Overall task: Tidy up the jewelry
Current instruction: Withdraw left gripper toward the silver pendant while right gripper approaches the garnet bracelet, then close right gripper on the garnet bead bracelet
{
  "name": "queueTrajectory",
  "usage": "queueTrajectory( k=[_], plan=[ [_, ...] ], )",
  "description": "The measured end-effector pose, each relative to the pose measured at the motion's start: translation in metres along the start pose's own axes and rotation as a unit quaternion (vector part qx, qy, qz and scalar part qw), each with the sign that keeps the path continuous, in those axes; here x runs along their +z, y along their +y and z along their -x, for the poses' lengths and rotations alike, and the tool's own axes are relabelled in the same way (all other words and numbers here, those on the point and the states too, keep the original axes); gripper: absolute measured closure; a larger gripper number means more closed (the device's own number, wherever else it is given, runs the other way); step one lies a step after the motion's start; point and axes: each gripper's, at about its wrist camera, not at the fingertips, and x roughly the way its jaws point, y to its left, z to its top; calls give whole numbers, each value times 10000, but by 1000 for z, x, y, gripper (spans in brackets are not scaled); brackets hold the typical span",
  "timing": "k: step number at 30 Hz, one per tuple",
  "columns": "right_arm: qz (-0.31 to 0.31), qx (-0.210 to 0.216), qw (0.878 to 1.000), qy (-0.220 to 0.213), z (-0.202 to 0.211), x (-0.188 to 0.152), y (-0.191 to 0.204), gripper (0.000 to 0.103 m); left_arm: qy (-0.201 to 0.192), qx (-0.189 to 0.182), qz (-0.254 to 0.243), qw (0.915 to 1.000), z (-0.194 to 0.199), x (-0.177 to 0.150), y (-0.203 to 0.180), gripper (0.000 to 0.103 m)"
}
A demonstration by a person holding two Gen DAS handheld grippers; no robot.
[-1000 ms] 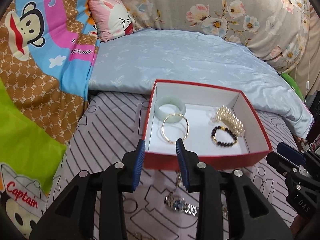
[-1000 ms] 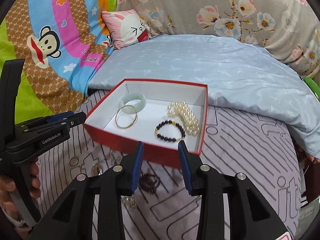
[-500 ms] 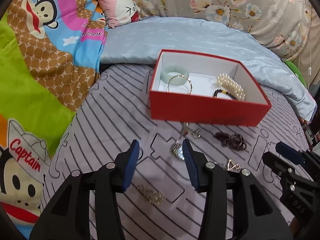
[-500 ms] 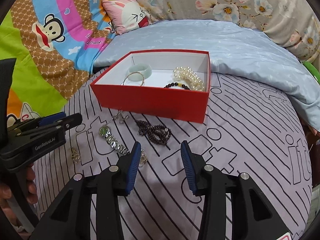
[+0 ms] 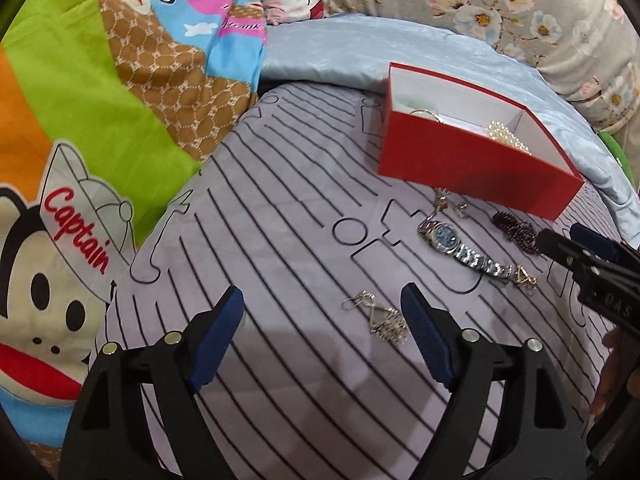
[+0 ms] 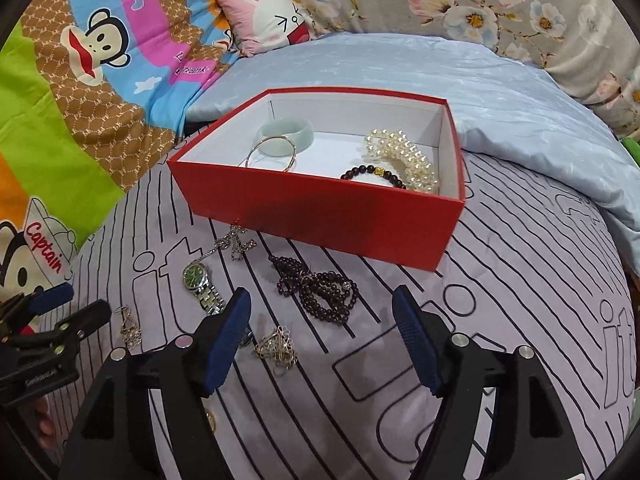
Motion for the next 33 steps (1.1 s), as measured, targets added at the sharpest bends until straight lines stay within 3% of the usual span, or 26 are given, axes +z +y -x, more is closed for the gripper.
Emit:
queueTrajectory(
  k=[5, 14, 23, 28, 33],
  plan=[
    [22, 64, 9999, 97, -15, 4, 2, 32, 56, -70, 60, 9999, 1, -6, 6, 25],
    [202, 112, 9995, 230, -31, 9, 7, 41, 166, -309, 101, 9993, 1, -13, 4, 25],
    [325, 57, 9989, 329, -37, 3, 10, 60, 254, -450, 66, 9986, -4, -16, -4, 25],
    [206, 66, 9991, 363, -32, -1, 5, 83, 245, -480, 61, 9985, -4, -15, -7, 25],
    [-26, 106, 9993, 362, -24, -7, -4, 92, 217, -536, 21, 9983, -4, -12, -11, 26]
  ],
)
